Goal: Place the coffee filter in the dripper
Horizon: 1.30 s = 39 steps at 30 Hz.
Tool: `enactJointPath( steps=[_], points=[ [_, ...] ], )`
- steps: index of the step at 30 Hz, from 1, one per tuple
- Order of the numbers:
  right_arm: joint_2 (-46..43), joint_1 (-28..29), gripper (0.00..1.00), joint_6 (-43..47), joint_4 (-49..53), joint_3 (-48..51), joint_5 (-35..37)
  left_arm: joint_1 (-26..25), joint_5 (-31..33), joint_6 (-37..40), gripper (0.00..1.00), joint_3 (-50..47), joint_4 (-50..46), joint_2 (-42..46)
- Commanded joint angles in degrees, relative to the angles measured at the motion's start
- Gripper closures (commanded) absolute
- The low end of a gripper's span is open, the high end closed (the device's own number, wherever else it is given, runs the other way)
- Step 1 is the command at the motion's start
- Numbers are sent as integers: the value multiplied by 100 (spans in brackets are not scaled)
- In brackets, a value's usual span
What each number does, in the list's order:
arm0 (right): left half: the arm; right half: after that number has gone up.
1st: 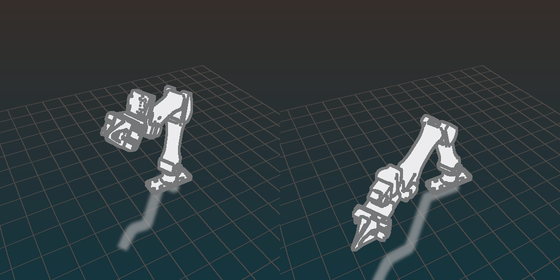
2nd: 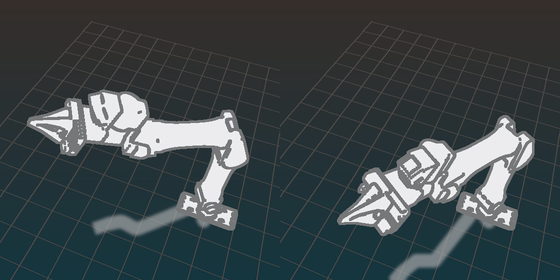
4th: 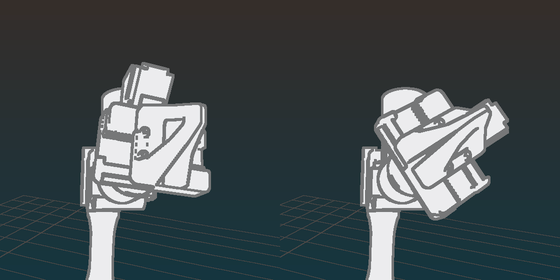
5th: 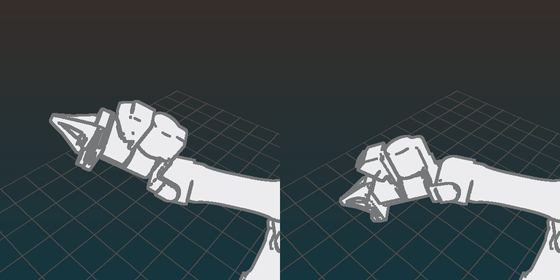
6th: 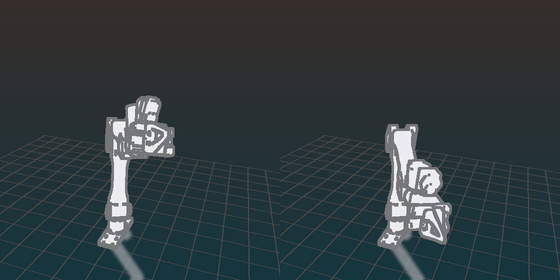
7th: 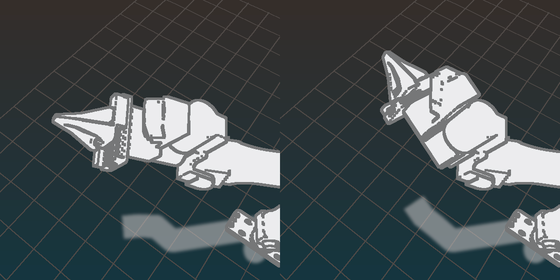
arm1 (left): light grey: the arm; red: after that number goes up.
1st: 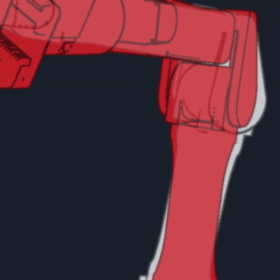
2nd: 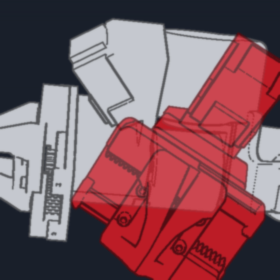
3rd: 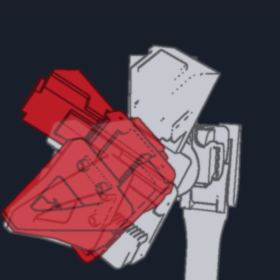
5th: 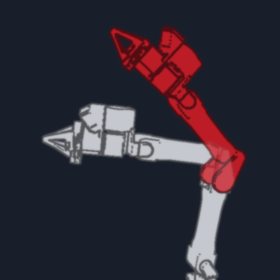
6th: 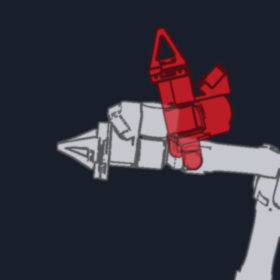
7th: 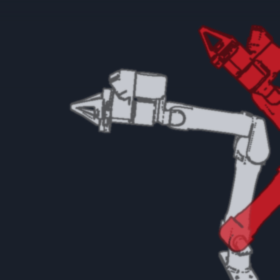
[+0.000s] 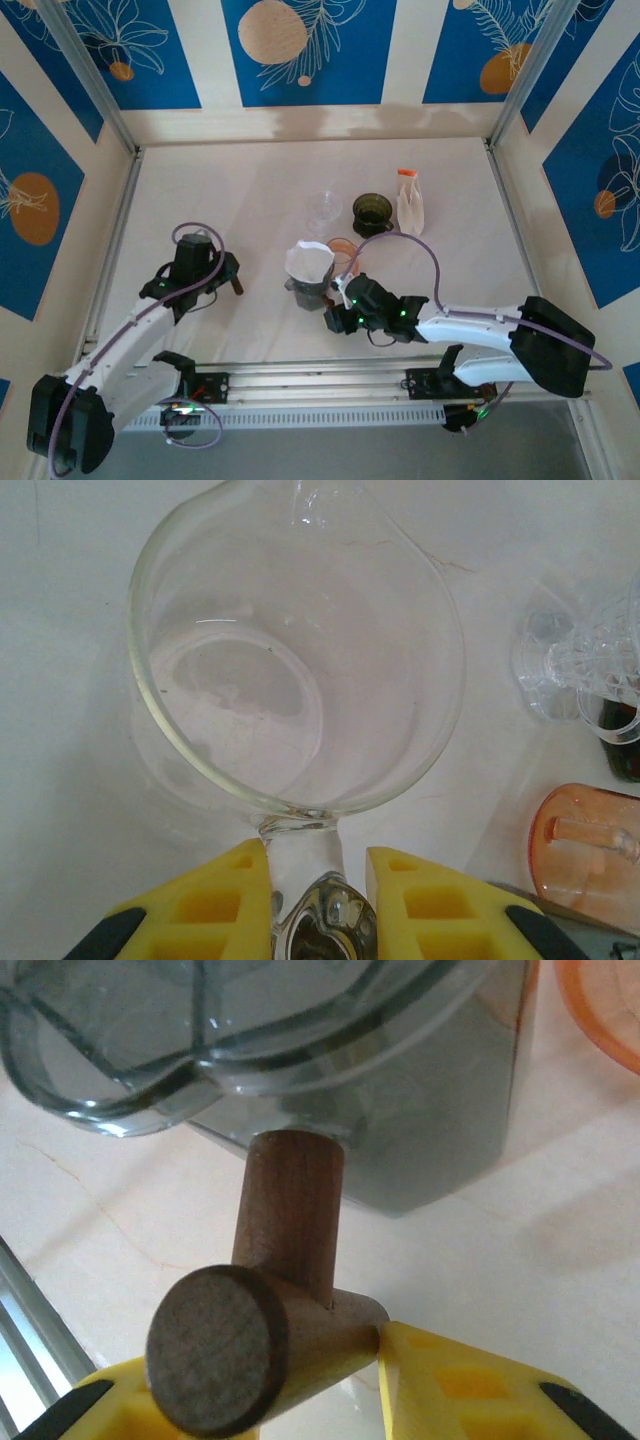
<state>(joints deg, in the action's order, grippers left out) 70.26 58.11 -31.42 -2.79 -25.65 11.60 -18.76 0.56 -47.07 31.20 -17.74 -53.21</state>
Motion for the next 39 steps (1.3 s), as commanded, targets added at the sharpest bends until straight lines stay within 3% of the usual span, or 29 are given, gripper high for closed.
enactJointPath(
  steps=[1, 20, 39],
  points=[
    [272, 17, 67, 126, -348, -302, 97, 83, 107, -13, 100, -37, -115, 148],
    [2273, -692, 71, 721, -671, -2189, -326, 136, 213, 14, 100, -161, -453, 679],
    [4474, -1173, 71, 869, -518, -4397, -602, 136, -2, 10, 100, -339, -423, 657]
  ],
)
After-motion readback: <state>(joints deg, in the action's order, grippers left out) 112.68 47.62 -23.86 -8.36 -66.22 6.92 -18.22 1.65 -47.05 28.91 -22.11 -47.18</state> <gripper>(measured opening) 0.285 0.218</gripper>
